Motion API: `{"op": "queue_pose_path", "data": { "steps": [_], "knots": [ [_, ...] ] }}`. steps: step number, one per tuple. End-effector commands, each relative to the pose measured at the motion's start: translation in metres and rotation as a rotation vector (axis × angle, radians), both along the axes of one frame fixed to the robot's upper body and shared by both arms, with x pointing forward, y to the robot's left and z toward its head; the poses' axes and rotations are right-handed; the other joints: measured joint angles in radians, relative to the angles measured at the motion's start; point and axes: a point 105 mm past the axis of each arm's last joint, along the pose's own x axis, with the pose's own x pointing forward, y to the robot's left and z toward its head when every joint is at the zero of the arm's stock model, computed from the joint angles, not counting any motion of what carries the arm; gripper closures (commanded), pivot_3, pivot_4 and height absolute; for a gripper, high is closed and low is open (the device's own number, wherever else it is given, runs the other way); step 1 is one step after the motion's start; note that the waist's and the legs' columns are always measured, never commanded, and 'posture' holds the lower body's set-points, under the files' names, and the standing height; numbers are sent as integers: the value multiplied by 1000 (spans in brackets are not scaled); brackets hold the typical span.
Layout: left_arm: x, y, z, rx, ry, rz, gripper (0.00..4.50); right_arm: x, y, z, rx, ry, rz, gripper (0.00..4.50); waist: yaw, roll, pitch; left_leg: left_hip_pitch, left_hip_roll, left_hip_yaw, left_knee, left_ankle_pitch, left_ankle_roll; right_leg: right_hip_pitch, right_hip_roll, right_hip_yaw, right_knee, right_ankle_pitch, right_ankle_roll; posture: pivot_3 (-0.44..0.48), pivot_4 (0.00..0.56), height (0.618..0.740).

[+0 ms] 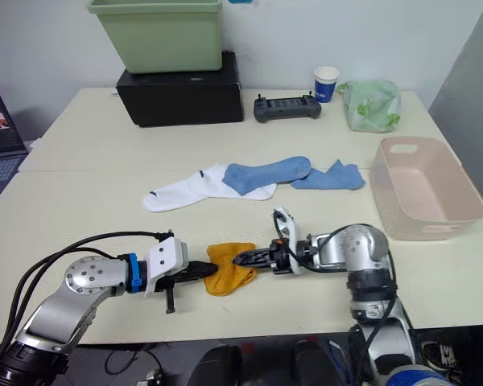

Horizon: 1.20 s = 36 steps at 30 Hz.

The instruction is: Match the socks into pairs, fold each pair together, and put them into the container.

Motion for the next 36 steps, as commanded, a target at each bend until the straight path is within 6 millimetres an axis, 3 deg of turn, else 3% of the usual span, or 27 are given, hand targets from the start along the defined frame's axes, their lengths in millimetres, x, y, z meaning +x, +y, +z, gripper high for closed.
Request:
{"op": "queue_pose_path", "data": {
  "steps": [1,4,8,12,13,17,21,24,27,31,33,36],
  "knots": [
    [-1,2,0,14,2,6,4500,-14,-10,11,-27,-99,84,1461,0,0,0,0,0,0,0,0,0,0,0,0,0,0,0,0,150,740],
    [-1,2,-1,12,3,5,4500,-20,-18,18,-35,-199,128,1461,1,0,0,-1,0,0,0,0,0,0,0,0,-1,0,0,0,150,740],
    [-2,4,-1,14,5,3,4500,-13,-12,44,55,-410,133,1632,-6,0,0,0,1,0,-1,0,0,0,1,0,-1,0,0,0,150,740],
    [-2,3,12,-44,-10,-7,4500,-14,5,55,79,-648,195,2758,-5,0,0,-1,0,-1,-1,0,0,0,1,0,-2,0,0,0,150,740],
    [-2,3,17,-65,-17,-11,4500,-15,11,55,83,-686,210,3383,-5,0,0,-1,1,0,-1,0,0,-1,1,0,-2,0,0,0,150,740],
    [-5,-4,46,-138,-42,-67,4500,-12,30,35,24,-781,277,4481,-5,0,0,-2,1,-1,0,0,0,-1,0,-1,-2,0,0,0,150,740],
    [-6,-19,51,-154,-39,-119,4500,-8,35,1,-89,-804,343,4481,0,0,1,-2,0,-1,0,0,0,-1,0,-1,-2,0,0,0,150,740],
    [-5,-25,34,-101,-14,-122,4500,-6,28,-11,-159,-812,373,4481,5,0,1,-2,-1,0,0,0,0,-1,-1,0,-2,0,0,0,150,740],
    [-1,-21,12,-19,-4,-95,4500,-5,20,-16,-204,-816,392,4481,6,0,1,-2,-1,0,1,0,0,0,-1,0,-2,0,0,0,150,740],
    [-2,7,-20,144,39,-40,4500,-9,0,-18,-257,-794,400,4481,7,-1,0,-1,-1,-1,1,0,0,0,-1,-1,-1,0,0,0,150,740],
    [-1,16,-18,126,33,-15,4500,-13,-10,-13,-240,-749,376,4481,7,0,0,0,-1,-2,1,0,0,1,-2,-1,-2,0,0,0,150,740],
    [0,11,-6,26,36,4,4500,-15,-15,-2,-197,-660,310,4481,6,0,0,0,-1,-1,1,0,0,1,-2,-1,-1,0,0,0,150,740]
  ]
}}
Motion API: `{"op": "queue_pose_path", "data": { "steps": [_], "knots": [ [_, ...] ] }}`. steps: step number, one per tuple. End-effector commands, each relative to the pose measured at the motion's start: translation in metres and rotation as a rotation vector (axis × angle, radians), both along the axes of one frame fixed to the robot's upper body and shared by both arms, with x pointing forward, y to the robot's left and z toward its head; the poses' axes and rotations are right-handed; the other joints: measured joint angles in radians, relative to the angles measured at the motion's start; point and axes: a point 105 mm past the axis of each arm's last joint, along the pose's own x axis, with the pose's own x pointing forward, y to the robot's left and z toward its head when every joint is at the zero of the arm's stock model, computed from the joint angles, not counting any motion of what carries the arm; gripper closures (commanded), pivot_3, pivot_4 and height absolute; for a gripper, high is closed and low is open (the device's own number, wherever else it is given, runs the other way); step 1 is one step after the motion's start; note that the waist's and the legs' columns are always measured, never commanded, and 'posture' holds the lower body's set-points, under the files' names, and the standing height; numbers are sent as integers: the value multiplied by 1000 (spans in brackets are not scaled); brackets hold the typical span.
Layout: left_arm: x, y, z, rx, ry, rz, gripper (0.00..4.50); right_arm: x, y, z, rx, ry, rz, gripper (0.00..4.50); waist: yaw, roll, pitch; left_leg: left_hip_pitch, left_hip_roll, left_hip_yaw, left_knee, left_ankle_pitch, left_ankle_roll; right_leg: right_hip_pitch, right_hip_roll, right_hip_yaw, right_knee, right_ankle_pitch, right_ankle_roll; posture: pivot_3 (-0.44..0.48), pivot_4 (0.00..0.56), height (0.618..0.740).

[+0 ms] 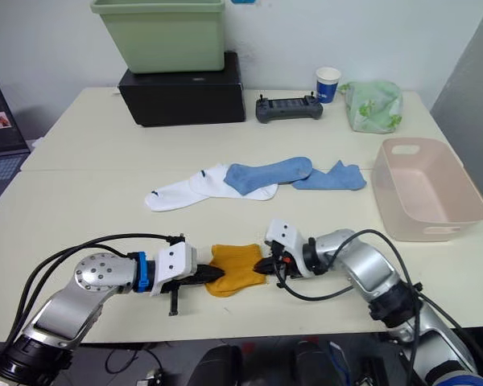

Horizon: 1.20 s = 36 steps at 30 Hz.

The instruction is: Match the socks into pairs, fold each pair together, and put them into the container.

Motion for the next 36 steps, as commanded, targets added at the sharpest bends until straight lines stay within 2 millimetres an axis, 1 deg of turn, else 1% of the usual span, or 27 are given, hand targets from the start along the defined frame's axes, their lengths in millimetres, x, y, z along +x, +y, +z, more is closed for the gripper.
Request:
{"op": "queue_pose_path", "data": {
  "steps": [1,2,5,8,10,11,12,13,14,16,19,20,21,22,24,26,27,29,30,32,36],
  "knots": [
    [-1,9,-1,-25,32,46,4500,-3,-3,18,78,99,-60,4481,-4,0,0,0,0,0,0,0,0,0,0,0,1,0,0,0,150,740],
    [-1,9,-1,-33,31,44,4500,1,-4,21,94,126,-98,4481,-5,0,0,0,0,0,0,0,0,0,0,0,1,0,0,0,150,740],
    [-3,8,-1,-34,27,38,4500,11,-7,25,109,167,-200,3900,-5,0,0,0,1,0,0,0,0,-1,1,0,1,0,0,0,150,740],
    [-3,7,-2,-40,27,38,4500,15,-3,25,113,189,-234,2850,-3,0,0,0,0,0,0,0,0,-1,1,0,1,0,0,0,150,740],
    [-4,6,-2,-45,28,37,4500,15,2,22,97,185,-234,2163,-3,0,0,0,0,0,0,0,0,-1,1,0,1,0,0,0,150,740],
    [-4,5,-2,-46,29,36,4500,12,7,19,89,198,-213,1863,-3,0,0,0,0,0,0,0,0,-1,1,0,1,0,0,0,150,740],
    [-5,5,-2,-48,29,36,4500,9,10,16,86,221,-209,1413,-3,0,0,0,0,0,0,0,0,-1,1,0,1,0,0,0,150,740],
    [-5,5,-2,-50,29,36,4500,8,13,15,85,238,-207,1234,-3,0,0,0,0,0,0,0,0,-1,1,0,1,0,0,0,150,740],
    [-5,4,-2,-50,27,37,4500,8,14,14,85,249,-212,965,-4,0,0,0,0,0,0,0,0,-1,1,0,1,0,0,0,150,740],
    [-5,4,-1,-52,26,36,4500,6,16,13,81,260,-206,965,-4,0,0,0,1,0,0,0,0,-1,1,0,1,0,0,0,150,740],
    [-6,2,1,-77,26,35,4500,3,24,17,130,318,-209,965,-4,0,0,0,1,1,0,0,0,-1,1,0,1,0,0,0,150,740],
    [-6,2,2,-87,28,40,4500,2,27,19,146,337,-209,1352,-4,0,0,0,1,1,0,0,0,-1,1,1,1,0,0,0,150,740],
    [-6,2,2,-92,30,43,4500,3,28,19,153,342,-210,1521,-4,0,0,0,1,0,0,0,0,-1,1,0,1,0,0,0,150,740],
    [-6,2,2,-92,30,44,4500,3,29,19,152,340,-214,1796,-4,0,0,0,1,0,-1,0,0,-1,1,0,1,0,0,0,150,740],
    [-6,2,2,-91,30,44,4500,5,29,18,157,344,-228,2486,-4,0,0,-1,1,0,-1,0,0,-1,1,0,1,0,0,0,150,740],
    [-6,3,3,-92,29,46,4500,7,28,17,156,343,-239,3295,-4,0,0,-1,0,0,-1,0,0,-1,0,0,0,0,0,0,150,740],
    [-6,3,3,-92,28,47,4500,8,27,17,157,346,-246,3520,-4,0,0,-1,0,1,-1,0,0,-1,0,0,0,0,0,0,150,740],
    [-6,4,4,-95,25,48,4500,9,26,17,162,357,-256,4353,-4,0,0,-1,0,1,0,0,0,-1,0,0,0,0,0,0,150,740],
    [-7,4,5,-102,26,48,4500,8,25,17,165,364,-258,4483,-4,0,0,-1,0,1,0,0,0,-1,0,0,1,0,0,0,150,740],
    [-11,1,13,-138,50,35,4500,7,20,19,168,378,-266,4483,-4,0,0,-1,0,1,-1,0,0,-2,0,0,1,0,0,0,150,740],
    [-14,-2,33,-193,72,25,4500,2,-1,24,157,405,-272,4483,0,0,0,-3,0,0,0,0,0,-3,0,0,0,0,0,0,150,740]
  ]
}}
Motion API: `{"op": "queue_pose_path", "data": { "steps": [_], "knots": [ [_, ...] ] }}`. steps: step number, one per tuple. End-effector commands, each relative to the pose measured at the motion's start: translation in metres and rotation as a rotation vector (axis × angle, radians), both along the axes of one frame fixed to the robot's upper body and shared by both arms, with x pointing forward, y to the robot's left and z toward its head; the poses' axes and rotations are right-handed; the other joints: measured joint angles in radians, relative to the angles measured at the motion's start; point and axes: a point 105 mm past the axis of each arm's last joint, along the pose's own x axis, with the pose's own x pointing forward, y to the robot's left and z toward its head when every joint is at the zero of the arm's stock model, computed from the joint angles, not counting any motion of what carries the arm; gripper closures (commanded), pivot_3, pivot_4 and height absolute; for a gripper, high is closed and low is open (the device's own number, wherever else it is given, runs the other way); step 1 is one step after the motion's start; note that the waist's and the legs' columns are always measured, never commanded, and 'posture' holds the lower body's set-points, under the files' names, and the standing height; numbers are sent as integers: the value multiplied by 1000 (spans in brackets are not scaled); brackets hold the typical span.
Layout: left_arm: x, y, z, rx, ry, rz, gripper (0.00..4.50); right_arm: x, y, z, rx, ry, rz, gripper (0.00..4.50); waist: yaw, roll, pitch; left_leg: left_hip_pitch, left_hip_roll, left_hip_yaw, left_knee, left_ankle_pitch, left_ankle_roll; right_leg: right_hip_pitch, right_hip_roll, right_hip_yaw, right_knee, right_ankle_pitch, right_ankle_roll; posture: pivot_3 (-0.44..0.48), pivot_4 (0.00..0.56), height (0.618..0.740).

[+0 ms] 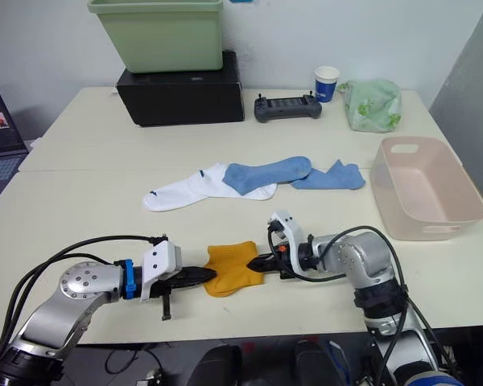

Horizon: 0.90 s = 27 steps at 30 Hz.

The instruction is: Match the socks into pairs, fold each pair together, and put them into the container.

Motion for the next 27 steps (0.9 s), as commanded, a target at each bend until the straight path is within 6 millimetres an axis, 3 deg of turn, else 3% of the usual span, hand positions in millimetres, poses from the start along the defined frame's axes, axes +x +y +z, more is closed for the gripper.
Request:
{"op": "queue_pose_path", "data": {
  "steps": [1,5,12,14,15,17,21,27],
  "knots": [
    [-2,-3,28,-47,-33,-22,4500,-7,-21,17,27,0,11,4483,2,0,0,0,0,0,0,0,0,0,0,0,0,0,0,0,150,740],
    [1,-15,41,-96,-54,-40,4500,-18,-46,18,-2,49,32,4483,3,0,0,0,-1,0,0,0,0,0,0,0,-1,0,0,0,150,740],
    [3,-45,40,-146,-74,-87,4500,-18,-46,11,11,72,18,4483,-6,0,0,0,1,0,0,0,0,0,3,1,-1,0,0,0,150,740],
    [5,-56,31,-124,-77,-111,4500,-14,-49,7,0,65,-9,4483,-2,0,0,0,1,-1,0,0,0,0,3,1,-1,0,0,0,150,740],
    [5,-60,26,-115,-77,-121,4500,-12,-50,6,-3,69,-25,3890,-1,0,0,0,0,0,0,0,0,0,3,1,-1,0,0,0,150,740],
    [5,-68,10,-64,-67,-153,4500,-9,-53,3,-9,85,-57,3416,1,0,0,0,0,0,1,0,0,1,3,1,-2,0,0,0,150,740],
    [8,-64,-21,46,-38,-158,4500,-5,-53,1,-17,96,-84,1968,1,0,0,0,-1,1,2,0,0,1,4,2,-2,0,0,0,150,740],
    [11,-61,-39,97,-41,-160,4500,-5,-48,-1,-6,129,-96,10,1,-1,-3,4,0,0,1,0,0,5,4,1,-1,0,0,0,150,740]
  ]
}}
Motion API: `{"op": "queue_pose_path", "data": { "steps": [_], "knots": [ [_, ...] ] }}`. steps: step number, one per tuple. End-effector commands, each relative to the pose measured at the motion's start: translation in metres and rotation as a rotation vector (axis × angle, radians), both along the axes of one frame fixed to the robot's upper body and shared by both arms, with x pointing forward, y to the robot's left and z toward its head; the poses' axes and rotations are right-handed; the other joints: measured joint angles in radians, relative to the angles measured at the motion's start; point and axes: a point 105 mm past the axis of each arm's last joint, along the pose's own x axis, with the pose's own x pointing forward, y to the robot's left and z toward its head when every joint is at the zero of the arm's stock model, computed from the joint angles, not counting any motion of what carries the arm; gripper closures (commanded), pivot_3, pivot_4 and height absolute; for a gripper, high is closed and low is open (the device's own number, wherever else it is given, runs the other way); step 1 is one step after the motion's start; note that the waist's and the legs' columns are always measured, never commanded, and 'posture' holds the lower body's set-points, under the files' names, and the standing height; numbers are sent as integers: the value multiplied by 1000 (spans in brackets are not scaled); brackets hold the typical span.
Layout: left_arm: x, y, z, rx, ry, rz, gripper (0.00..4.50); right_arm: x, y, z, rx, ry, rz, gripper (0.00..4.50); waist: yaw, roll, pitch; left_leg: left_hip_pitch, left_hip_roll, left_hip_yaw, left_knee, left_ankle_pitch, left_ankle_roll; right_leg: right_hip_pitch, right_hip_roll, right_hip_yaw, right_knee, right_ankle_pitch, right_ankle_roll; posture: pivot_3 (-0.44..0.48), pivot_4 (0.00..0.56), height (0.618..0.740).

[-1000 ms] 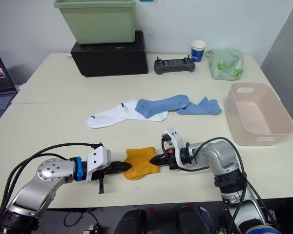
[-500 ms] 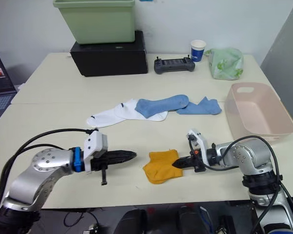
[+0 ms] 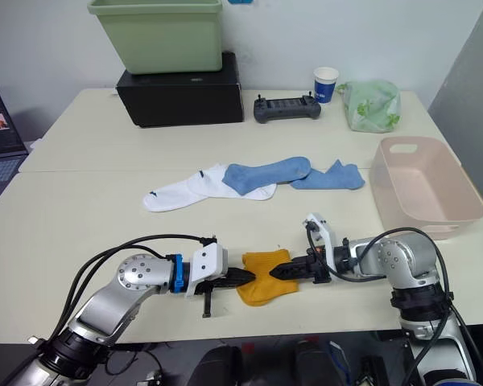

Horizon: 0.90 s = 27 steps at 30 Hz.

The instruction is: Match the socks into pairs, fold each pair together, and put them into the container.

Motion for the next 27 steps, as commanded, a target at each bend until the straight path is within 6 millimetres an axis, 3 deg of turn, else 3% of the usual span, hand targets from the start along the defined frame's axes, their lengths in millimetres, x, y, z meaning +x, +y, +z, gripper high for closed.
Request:
{"op": "queue_pose_path", "data": {
  "steps": [1,13,19,22,27],
  "knots": [
    [-1,4,-19,55,37,12,4500,4,-4,-7,-35,22,-48,10,0,-1,-2,1,0,0,0,0,0,1,0,0,0,0,0,0,150,740],
    [0,8,-14,47,34,13,4500,-13,38,-13,75,171,29,10,-4,-1,-8,1,2,0,-1,0,0,1,0,0,0,0,0,0,150,740],
    [2,6,-10,26,23,30,4500,-15,38,-22,40,160,32,10,-3,-1,-8,1,1,0,-2,0,0,0,0,0,0,0,0,0,150,740],
    [-1,7,-11,20,31,37,4500,-12,35,-20,52,152,15,580,-3,-1,-8,1,2,0,-2,0,0,0,0,0,0,0,0,0,150,740],
    [-1,9,-10,9,35,50,4500,-15,28,-24,17,133,29,2392,-2,-1,-8,0,1,0,-2,0,0,-1,0,0,-1,0,0,0,150,740]
  ]
}}
